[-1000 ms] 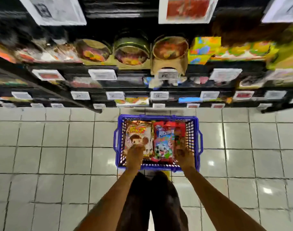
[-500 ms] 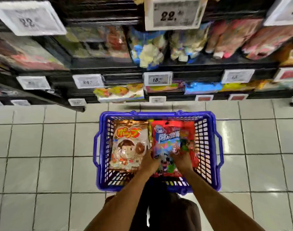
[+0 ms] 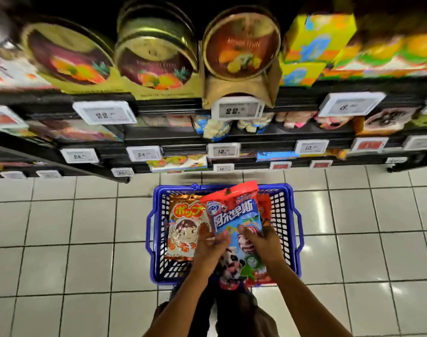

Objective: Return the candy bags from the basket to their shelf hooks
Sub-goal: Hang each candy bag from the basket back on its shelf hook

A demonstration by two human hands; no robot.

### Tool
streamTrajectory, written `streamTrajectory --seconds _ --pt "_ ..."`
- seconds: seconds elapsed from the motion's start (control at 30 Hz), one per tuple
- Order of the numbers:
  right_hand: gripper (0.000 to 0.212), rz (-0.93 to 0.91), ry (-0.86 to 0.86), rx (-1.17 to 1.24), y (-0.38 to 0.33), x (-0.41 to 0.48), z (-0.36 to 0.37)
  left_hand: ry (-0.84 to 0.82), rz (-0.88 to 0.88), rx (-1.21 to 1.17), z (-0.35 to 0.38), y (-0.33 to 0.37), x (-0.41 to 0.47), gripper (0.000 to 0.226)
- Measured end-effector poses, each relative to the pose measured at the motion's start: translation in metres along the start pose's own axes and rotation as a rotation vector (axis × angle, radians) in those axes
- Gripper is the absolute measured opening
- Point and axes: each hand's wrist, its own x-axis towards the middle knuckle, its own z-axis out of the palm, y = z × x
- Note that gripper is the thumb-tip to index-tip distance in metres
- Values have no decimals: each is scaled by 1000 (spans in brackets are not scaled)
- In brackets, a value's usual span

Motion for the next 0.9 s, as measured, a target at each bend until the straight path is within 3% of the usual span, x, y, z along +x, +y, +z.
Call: streamTrajectory --seconds 0.2,0.3,0.4,0.53,0.63,0.8,0.9 --pt "35 -192 -97 71 -122 -120 0 81 230 -258 -47 109 -119 38" --pt "56 -310 -216 155 -198 -190 11 -44 347 -304 -78 176 -185 56" --pt "42 -393 -314 207 -275 -257 17 -76 449 -315 -112 241 -246 67" --pt "30 -707 -197 204 -382 -330 27 -28 588 -338 -154 312 -312 95" --pt "49 -963 -112 245 -458 -382 44 -19 696 -329 -193 357 -349 112" --pt "65 -1285 -4 224 -556 -454 80 -62 852 -312 -259 425 -385 101" --pt "53 -1484 153 50 -601 -484 102 -64 960 -305 -296 461 -395 93"
